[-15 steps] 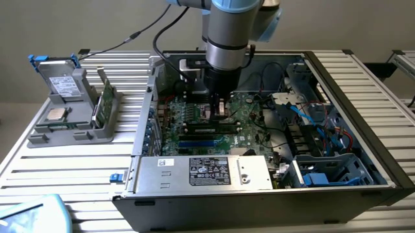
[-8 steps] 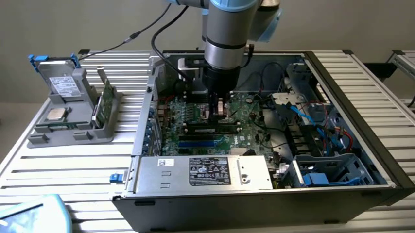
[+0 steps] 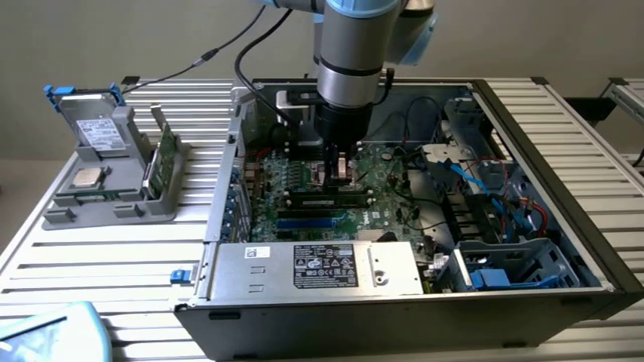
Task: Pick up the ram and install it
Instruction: 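Press down the ram until it locks into place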
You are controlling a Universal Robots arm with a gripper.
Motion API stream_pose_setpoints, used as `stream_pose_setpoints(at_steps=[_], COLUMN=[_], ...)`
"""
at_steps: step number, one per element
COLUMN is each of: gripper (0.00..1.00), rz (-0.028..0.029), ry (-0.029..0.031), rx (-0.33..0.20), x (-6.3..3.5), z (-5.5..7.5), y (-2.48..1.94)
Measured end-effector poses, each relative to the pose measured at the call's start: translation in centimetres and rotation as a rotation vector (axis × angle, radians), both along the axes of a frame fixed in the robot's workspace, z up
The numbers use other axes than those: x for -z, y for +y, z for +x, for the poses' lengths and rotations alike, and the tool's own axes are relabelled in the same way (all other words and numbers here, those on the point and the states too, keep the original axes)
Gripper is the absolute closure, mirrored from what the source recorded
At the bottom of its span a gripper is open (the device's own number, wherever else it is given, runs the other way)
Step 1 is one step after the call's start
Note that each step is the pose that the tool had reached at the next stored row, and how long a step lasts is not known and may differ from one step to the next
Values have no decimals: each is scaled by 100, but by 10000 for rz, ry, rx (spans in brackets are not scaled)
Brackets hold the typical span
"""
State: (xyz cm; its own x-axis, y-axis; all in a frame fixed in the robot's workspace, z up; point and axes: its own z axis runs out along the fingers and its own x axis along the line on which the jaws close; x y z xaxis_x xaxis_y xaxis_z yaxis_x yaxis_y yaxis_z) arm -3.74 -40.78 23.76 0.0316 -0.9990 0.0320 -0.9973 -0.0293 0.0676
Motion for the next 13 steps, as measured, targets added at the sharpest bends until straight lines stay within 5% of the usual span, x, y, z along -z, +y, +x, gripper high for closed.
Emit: stream_pose_setpoints(at_steps=[5, 13], gripper=[89, 89], rz=[10, 38], ry=[2, -2], rx=[25, 1223], x=[-2, 0], z=[-1, 0], y=[-1, 0])
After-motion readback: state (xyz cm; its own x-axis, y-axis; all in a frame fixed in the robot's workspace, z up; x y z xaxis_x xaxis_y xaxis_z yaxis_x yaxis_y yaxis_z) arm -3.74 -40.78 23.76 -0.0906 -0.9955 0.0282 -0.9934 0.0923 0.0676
